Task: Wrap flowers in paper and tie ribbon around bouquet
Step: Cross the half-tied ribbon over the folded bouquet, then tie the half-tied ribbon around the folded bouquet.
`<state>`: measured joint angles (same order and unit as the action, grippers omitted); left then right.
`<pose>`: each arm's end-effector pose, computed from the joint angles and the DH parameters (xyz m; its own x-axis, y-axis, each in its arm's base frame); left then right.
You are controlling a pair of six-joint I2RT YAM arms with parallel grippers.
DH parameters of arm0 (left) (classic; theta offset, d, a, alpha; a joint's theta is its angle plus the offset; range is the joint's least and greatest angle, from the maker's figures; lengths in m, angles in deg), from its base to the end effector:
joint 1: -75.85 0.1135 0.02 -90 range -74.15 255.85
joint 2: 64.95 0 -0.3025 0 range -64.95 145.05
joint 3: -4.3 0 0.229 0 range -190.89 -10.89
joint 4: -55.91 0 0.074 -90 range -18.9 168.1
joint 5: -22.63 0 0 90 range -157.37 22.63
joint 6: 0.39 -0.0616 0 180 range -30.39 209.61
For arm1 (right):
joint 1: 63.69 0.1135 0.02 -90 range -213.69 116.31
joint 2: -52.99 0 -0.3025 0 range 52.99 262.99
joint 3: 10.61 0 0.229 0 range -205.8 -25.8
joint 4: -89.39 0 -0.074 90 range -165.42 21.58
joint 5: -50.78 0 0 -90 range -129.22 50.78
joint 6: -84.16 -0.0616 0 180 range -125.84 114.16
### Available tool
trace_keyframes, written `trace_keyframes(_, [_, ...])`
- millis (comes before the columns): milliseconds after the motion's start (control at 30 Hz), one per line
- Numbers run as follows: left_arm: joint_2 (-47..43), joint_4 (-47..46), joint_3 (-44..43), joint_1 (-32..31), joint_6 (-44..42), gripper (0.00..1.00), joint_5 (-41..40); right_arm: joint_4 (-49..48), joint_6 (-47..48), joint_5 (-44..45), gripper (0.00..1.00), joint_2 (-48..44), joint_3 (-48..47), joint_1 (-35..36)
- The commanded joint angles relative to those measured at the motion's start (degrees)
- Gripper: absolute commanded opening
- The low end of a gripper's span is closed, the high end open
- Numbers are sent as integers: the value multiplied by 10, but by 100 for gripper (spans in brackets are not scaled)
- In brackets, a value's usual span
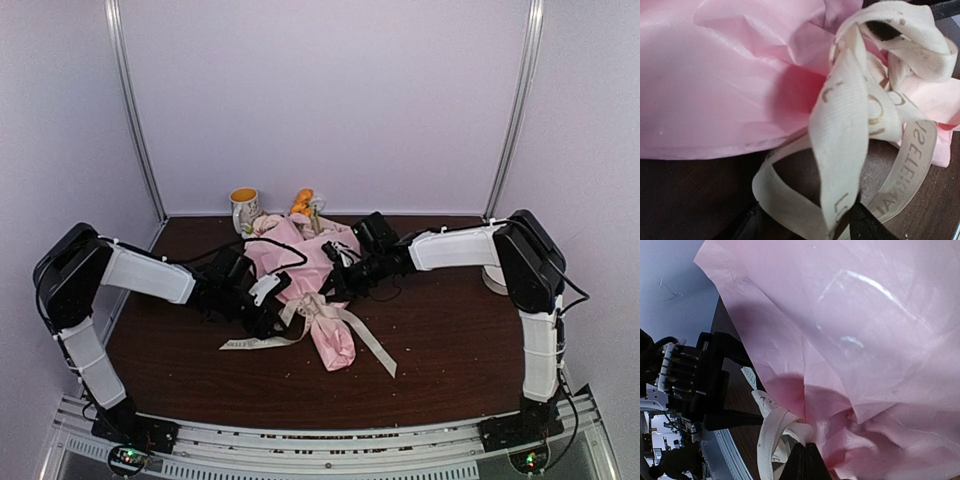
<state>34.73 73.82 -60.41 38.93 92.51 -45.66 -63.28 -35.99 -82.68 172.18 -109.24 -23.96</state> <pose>0.2563 -0.2211 0.1758 -0.6739 0.4476 -0.5878 0.7034 0.6321 -0.3251 0.3279 0.3276 0.2091 -0.9045 -0.2777 -0.3235 -0.4214 0.4659 0.7780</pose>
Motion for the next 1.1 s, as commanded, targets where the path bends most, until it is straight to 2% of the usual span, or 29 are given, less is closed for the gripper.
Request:
trace_keyframes(0, [26, -32, -31, 11, 2, 60, 25, -15, 1, 2, 0, -30, 17, -3])
trace_keyframes(233, [57, -16, -53, 17, -7, 60, 38, -24, -2, 1, 0, -34, 28, -2])
trace_keyframes(300, [60, -15, -52, 18, -9, 49, 47, -23, -2, 4, 0, -36, 29, -2])
trace_keyframes(400, [54, -14, -43, 17, -11, 22, 63, -23, -3, 19, 0, -43, 29, -2])
trace_keyframes(500, [36, -6, -31, 18, -8, 0, 58, -22, 0, 46, 0, -57, 32, -4])
trace_keyframes(667, [12, 28, -22, 18, 0, 0, 13, 7, 11, 103, 0, -83, 48, -17])
trace_keyframes(833, [7, 73, -16, 18, 14, 0, -43, 1, 7, 125, 0, -115, 100, -36])
trace_keyframes(1067, [3, 99, -4, 24, 52, 0, -76, 5, 11, 151, 0, -160, 180, -73])
